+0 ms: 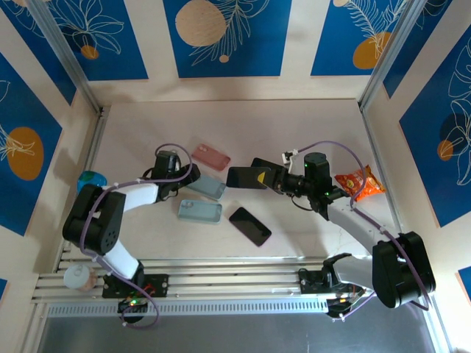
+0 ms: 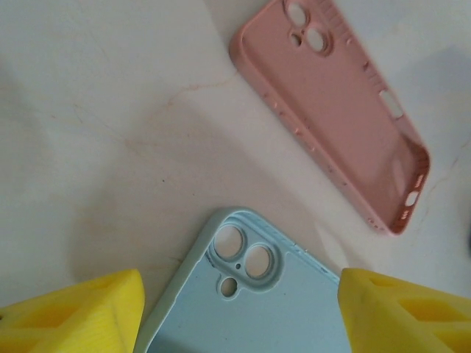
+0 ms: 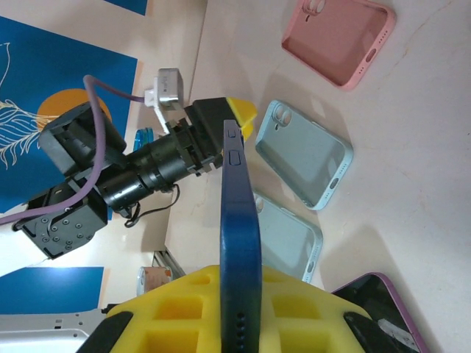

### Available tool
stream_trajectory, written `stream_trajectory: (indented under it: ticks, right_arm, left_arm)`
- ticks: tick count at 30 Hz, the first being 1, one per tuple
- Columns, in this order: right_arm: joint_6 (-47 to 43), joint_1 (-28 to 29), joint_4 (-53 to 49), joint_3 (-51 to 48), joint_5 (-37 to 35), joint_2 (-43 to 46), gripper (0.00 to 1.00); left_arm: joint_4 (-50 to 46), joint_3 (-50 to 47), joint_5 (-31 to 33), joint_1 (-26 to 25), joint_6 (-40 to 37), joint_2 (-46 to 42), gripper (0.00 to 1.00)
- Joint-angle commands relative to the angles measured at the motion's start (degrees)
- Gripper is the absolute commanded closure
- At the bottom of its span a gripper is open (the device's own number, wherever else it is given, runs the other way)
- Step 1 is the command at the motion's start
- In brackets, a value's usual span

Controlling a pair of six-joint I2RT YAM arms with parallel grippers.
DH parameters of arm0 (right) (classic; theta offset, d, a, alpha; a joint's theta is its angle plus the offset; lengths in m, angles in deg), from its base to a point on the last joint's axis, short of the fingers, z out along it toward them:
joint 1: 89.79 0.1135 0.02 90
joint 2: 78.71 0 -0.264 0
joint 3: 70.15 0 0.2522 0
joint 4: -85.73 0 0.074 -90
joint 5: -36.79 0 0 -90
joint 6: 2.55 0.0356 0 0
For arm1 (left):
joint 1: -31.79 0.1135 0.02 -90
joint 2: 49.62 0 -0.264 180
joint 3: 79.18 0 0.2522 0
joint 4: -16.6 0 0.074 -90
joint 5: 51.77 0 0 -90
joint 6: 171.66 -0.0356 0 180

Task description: Put the phone into the phone case

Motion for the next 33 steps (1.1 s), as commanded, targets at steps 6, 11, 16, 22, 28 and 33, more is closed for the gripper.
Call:
stream_trajectory:
  ticks: [6, 11, 16, 22, 28, 33]
  right_arm:
    - [-0.6, -0.1, -1.2, -1.1, -1.0, 3.1, 1.0]
    - [-0.6, -0.3, -1.7, -1.4, -0.8, 3.1, 1.0]
    - [-0.6, 0.2, -1.1, -1.5, -0.3, 1.0, 1.0]
    - [-0.9, 2.8, 0.9, 0.2, -1.2, -4.0, 1.0]
    - [-2.8, 6.8, 2.4, 6.3, -1.1, -13.3, 1.0]
    - [-1.9, 8.1, 4.8, 12.1, 1.3, -22.6, 1.0]
  left_arm:
    - [0.7, 1.6, -5.6, 0.4, 0.0, 3.2, 0.3]
    - [2.6, -1.2, -8.2, -0.4, 3.5, 2.4, 0.31]
    - [4.2, -3.9, -9.3, -2.6, 7.4, -1.4, 0.31]
    - [6.4, -6.3, -10.7, -4.1, 11.1, -5.6, 0.3]
    - [3.3, -5.7, -7.5, -3.6, 8.5, -8.3, 0.29]
    - [6.7, -6.6, -6.3, -1.7, 9.6, -7.0, 0.33]
